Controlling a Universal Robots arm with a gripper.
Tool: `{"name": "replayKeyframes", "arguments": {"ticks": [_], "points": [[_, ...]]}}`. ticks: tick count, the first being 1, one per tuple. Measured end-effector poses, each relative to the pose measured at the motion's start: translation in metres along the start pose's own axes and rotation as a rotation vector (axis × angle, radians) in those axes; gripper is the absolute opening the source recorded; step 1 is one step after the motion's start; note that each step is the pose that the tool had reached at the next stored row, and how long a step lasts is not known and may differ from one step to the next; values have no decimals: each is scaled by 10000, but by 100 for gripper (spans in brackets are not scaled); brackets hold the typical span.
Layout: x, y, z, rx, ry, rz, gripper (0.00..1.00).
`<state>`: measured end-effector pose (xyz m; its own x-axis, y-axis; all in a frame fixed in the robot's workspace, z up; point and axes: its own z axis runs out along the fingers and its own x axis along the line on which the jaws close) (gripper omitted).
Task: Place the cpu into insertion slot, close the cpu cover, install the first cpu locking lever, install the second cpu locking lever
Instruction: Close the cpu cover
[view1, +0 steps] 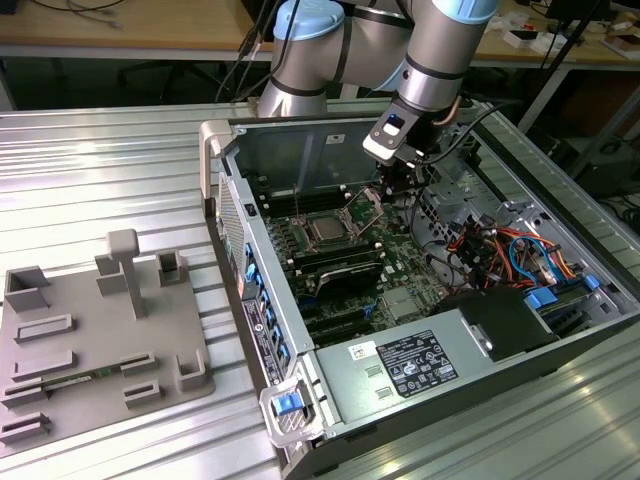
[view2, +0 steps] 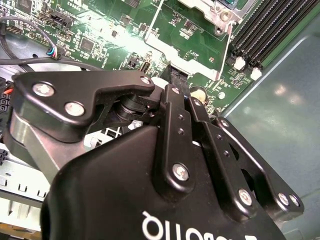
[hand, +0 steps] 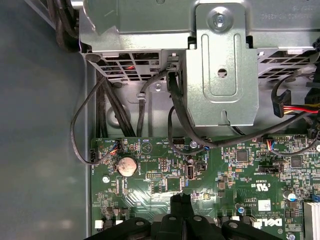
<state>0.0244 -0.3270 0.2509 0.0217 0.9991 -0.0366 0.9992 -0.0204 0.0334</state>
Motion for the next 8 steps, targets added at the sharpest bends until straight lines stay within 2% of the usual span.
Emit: {"name": "replayKeyframes", "arguments": {"ticks": [8], "points": [[0, -3, 0, 0, 0, 0, 11]]}}
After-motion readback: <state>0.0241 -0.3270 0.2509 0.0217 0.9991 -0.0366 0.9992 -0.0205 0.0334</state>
